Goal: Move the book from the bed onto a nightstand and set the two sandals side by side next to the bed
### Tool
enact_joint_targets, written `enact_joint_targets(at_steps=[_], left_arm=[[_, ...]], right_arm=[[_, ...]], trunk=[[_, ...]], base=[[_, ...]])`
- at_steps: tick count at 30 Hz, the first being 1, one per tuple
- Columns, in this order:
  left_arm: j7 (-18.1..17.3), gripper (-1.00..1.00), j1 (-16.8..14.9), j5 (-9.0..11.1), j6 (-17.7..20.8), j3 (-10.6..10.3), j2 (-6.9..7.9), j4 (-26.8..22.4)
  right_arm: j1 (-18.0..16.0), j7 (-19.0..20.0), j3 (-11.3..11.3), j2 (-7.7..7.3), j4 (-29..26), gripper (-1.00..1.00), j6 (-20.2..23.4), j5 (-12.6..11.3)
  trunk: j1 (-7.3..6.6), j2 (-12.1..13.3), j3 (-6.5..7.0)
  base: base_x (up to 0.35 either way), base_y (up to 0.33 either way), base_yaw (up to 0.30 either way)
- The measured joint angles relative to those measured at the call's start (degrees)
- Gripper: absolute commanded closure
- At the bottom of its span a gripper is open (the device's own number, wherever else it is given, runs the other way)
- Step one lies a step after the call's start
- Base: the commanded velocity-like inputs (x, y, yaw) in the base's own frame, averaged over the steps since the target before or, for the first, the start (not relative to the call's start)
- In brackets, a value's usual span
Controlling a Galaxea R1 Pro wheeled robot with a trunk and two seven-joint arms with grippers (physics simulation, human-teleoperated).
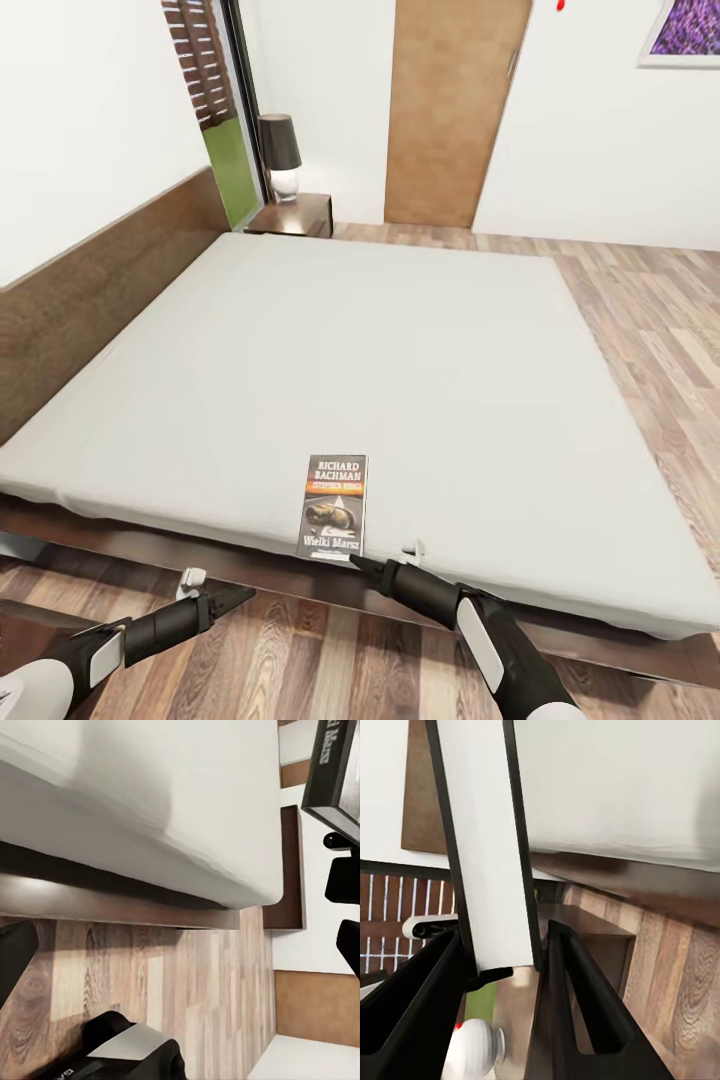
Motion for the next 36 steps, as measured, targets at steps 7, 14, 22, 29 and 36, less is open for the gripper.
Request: enact_joint_targets(at_steps=[7, 14, 22, 29, 36], left_arm=[[0.01, -1.0, 0.04, 0.0, 0.0, 0.0, -0.02, 0.0], [-0.05, -1.0, 0.09, 0.0, -0.04, 0.0, -0.02, 0.01], [-0.11, -1.0, 0.32, 0.0, -0.07, -0.02, -0.02, 0.0], [-0.12, -1.0, 0.44, 0.0, -0.07, 0.06, -0.02, 0.0], [-0.12, -1.0, 0.48, 0.0, -0.08, -0.01, -0.02, 0.01]], right_arm=[[0.01, 0.0, -0.04, -0.05, 0.05, 1.0, 0.17, -0.03], [0.08, 2.22, -0.25, -0.59, 0.27, 1.0, 4.48, -0.23], [0.17, 4.25, -0.26, -0.64, 0.3, 1.0, 4.87, -0.21], [0.18, 4.32, -0.27, -0.65, 0.29, 1.0, 5.08, -0.15], [0.18, 4.37, -0.27, -0.63, -0.01, 1.0, 5.18, -0.15]], trunk=[[-1.54, 2.81, 1.26], [-3.08, 5.62, 2.51], [-4.83, 8.83, 3.95], [-5.28, 9.65, 4.32], [-5.28, 9.65, 4.32]], base=[[0.0, 0.0, 0.0], [0.0, 0.0, 0.0], [0.0, 0.0, 0.0], [0.0, 0.0, 0.0], [0.0, 0.0, 0.0]])
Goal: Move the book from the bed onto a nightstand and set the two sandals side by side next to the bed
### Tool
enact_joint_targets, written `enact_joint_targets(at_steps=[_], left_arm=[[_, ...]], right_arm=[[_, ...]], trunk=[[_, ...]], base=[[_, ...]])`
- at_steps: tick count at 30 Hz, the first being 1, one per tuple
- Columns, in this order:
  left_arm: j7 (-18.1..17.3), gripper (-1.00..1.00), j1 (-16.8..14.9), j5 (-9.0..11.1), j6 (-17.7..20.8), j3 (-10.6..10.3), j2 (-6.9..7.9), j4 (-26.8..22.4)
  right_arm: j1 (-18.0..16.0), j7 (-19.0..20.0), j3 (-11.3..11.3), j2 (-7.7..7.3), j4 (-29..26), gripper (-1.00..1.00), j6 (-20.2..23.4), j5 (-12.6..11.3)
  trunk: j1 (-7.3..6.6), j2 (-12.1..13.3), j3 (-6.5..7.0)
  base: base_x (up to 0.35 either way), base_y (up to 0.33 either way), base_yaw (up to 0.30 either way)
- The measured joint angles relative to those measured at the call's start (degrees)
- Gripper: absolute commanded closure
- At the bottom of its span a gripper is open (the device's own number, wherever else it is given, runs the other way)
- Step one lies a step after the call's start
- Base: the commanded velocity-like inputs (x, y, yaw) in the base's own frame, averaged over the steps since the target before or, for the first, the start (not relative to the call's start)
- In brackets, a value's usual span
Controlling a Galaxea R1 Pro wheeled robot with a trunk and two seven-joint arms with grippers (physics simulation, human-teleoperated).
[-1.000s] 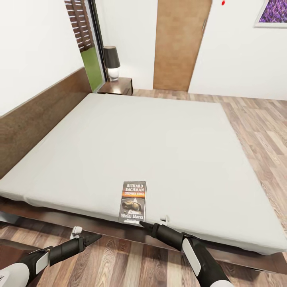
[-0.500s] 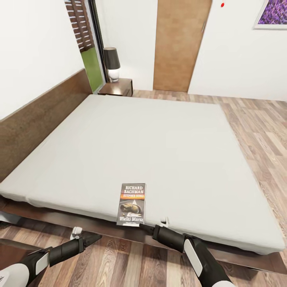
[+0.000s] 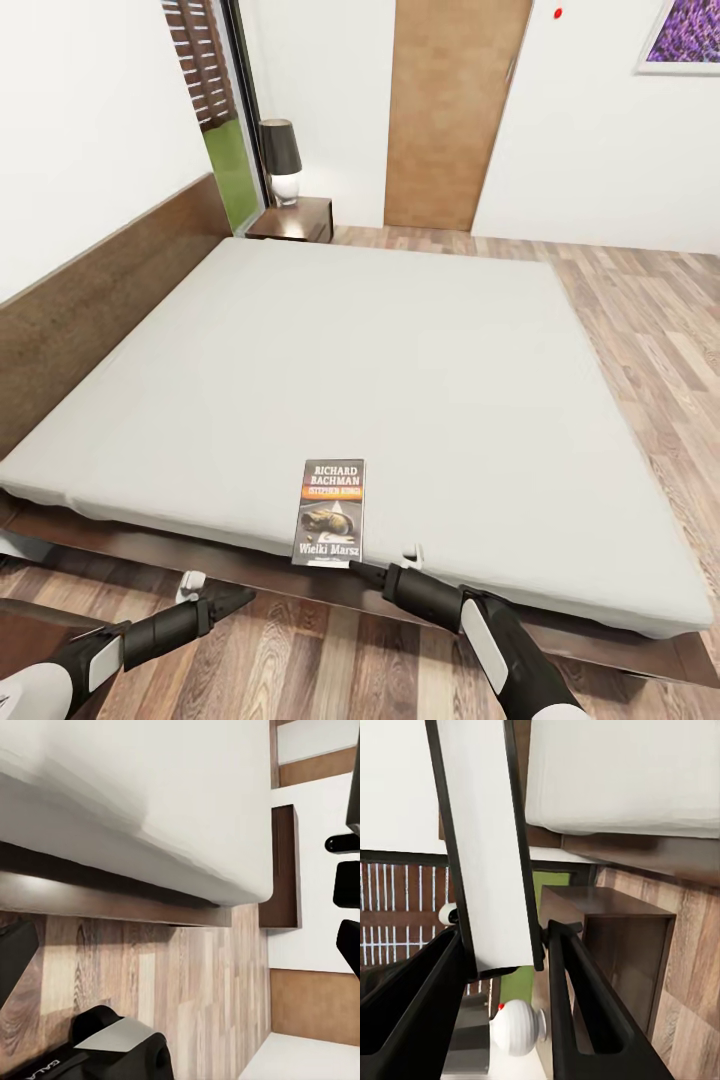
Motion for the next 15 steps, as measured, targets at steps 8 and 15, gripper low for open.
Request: enact_joint_targets(at_steps=[8, 15], left_arm=[[0.0, -1.0, 0.06, 0.0, 0.0, 0.0, 0.0, -0.01], [0.0, -1.0, 0.06, 0.0, 0.0, 0.01, 0.0, -0.01]], right_arm=[[0.0, -0.05, 0.0, 0.03, -0.11, 1.0, 0.09, 0.01], [0.01, -0.04, 0.0, 0.03, -0.12, 1.0, 0.1, 0.0]], trunk=[[0.0, 0.0, 0.0], [0.0, 0.0, 0.0]], base=[[0.0, 0.0, 0.025], [0.0, 0.0, 0.071]])
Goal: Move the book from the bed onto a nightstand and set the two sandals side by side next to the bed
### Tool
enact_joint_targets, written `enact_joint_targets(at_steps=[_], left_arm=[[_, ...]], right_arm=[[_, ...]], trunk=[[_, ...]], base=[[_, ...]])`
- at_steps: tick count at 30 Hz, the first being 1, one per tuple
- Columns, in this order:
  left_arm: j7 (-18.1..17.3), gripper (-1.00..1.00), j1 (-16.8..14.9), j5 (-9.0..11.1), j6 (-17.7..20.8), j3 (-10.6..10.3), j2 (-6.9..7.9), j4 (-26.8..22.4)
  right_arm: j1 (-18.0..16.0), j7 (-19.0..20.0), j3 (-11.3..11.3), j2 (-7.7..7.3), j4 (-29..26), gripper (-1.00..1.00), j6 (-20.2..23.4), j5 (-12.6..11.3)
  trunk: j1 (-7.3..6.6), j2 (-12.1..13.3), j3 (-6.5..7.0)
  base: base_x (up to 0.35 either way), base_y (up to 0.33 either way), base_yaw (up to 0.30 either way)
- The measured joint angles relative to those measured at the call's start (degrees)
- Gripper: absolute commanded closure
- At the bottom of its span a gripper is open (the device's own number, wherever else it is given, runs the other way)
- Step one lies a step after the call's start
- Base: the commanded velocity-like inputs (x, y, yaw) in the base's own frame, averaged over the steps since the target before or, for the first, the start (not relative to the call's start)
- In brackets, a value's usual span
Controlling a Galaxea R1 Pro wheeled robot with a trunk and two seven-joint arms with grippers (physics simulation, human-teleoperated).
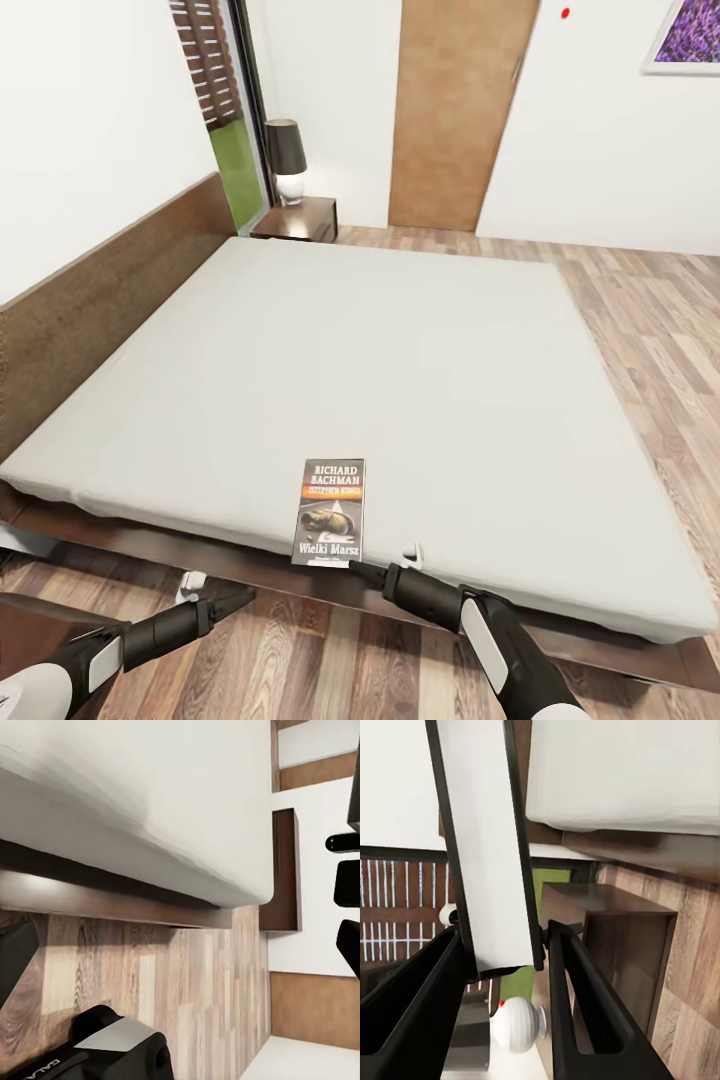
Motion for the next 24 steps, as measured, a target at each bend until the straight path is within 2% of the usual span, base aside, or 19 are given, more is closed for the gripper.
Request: enact_joint_targets(at_steps=[12, 13, 16, 19, 24], left_arm=[[-0.03, -1.0, 0.0, 0.0, 0.0, 0.0, 0.0, 0.0], [-0.07, -1.0, -0.01, 0.0, 0.0, -0.01, 0.0, 0.02], [-0.01, -1.0, -0.01, 0.0, 0.0, -0.01, -0.01, 0.03], [0.0, -1.0, 0.0, 0.0, 0.0, -0.01, 0.0, 0.03], [0.0, -1.0, 0.0, 0.0, 0.0, -0.01, 0.0, 0.04]], right_arm=[[0.08, -0.2, 0.04, -0.01, 0.19, 1.0, 0.21, 0.09], [0.1, -0.27, 0.17, 0.01, 0.24, 1.0, 7.35, 0.87], [0.1, -0.48, 0.02, 0.0, 0.21, 1.0, 21.03, 0.76], [0.08, -0.38, -0.11, 0.0, 0.05, 1.0, 23.52, 0.1], [0.08, -0.33, 0.06, 0.0, -2.07, 1.0, 22.71, -0.24]], trunk=[[0.0, 0.0, 0.0], [0.0, 0.0, 0.0], [0.0, 0.0, 0.0], [0.0, 0.0, 0.0], [0.0, 0.0, 0.0]], base=[[0.0, 0.0, 0.008], [0.0, 0.0, 0.0], [0.0, 0.0, 0.0], [0.0, 0.0, 0.0], [0.0, 0.0, 0.0]])
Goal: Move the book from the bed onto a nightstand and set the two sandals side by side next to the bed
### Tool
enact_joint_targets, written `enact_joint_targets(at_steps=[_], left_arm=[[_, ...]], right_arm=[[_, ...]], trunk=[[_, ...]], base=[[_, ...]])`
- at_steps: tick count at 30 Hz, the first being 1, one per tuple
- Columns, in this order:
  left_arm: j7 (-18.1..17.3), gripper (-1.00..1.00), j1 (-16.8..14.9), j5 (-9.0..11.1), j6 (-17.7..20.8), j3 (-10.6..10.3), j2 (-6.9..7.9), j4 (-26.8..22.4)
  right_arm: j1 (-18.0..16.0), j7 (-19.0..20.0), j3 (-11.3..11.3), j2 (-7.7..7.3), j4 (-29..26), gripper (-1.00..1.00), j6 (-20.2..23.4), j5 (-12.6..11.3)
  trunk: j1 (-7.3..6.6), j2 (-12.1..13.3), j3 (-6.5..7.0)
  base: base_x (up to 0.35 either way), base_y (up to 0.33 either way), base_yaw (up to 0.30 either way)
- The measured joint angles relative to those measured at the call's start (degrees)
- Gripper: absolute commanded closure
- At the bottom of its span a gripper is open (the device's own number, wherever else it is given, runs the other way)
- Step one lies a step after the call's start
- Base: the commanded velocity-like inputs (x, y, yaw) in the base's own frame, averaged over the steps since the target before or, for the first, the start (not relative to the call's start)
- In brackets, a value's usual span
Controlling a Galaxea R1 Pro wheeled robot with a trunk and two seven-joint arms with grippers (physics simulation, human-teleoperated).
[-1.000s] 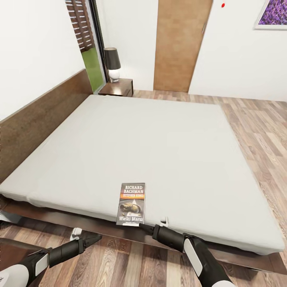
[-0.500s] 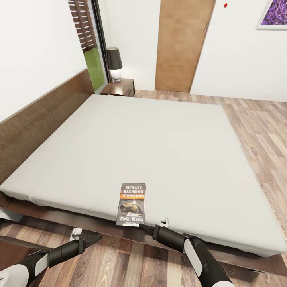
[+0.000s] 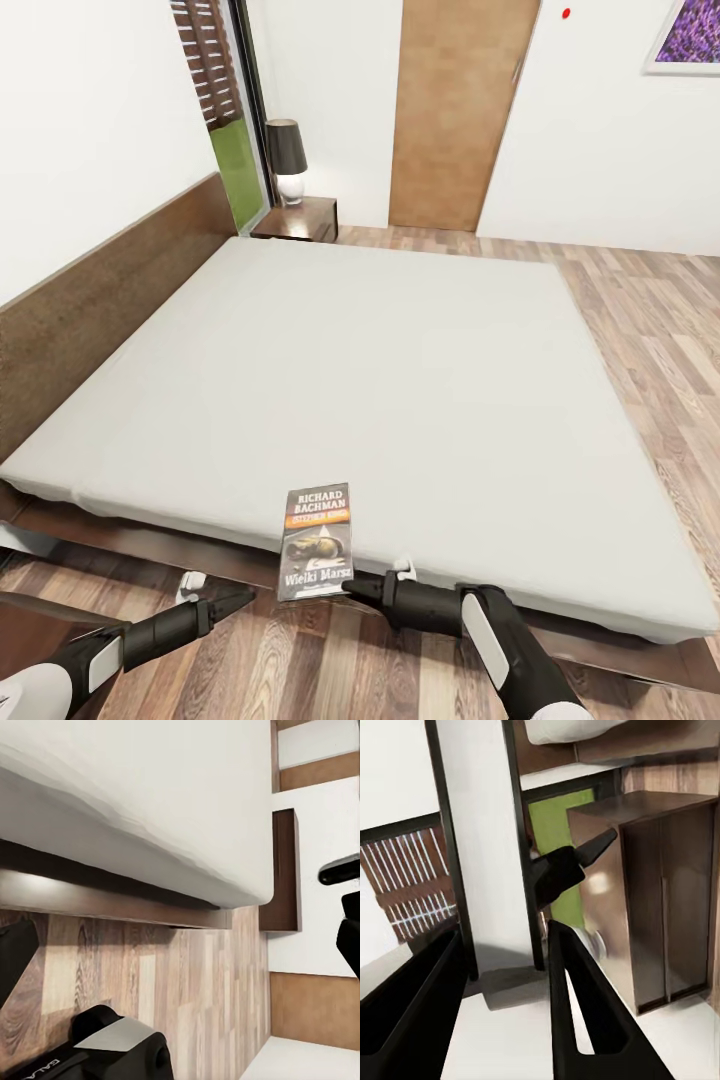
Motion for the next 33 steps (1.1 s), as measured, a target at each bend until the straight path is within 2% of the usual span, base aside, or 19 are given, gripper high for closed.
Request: enact_joint_targets(at_steps=[6, 13, 33], left_arm=[[0.06, -1.0, 0.0, 0.0, 0.0, 0.0, -0.24, 0.03], [0.16, -1.0, 0.0, 0.0, 0.0, 0.01, -0.82, 0.01], [0.18, -1.0, 0.0, 0.0, 0.0, 0.02, -0.96, 0.02]], right_arm=[[0.01, -0.01, 0.02, -0.01, -1.77, 1.0, -2.07, 0.26], [0.01, -0.02, 0.0, -0.06, -1.96, 1.0, -2.34, 0.29], [0.01, -0.18, 0.0, -0.09, -1.98, 1.0, -2.35, 0.21]], trunk=[[0.0, 0.0, 0.07], [0.0, 0.0, 0.6], [0.0, 0.0, 2.45]], base=[[0.0, 0.0, 0.0], [0.0, 0.0, 0.0], [0.0, 0.0, 0.0]])
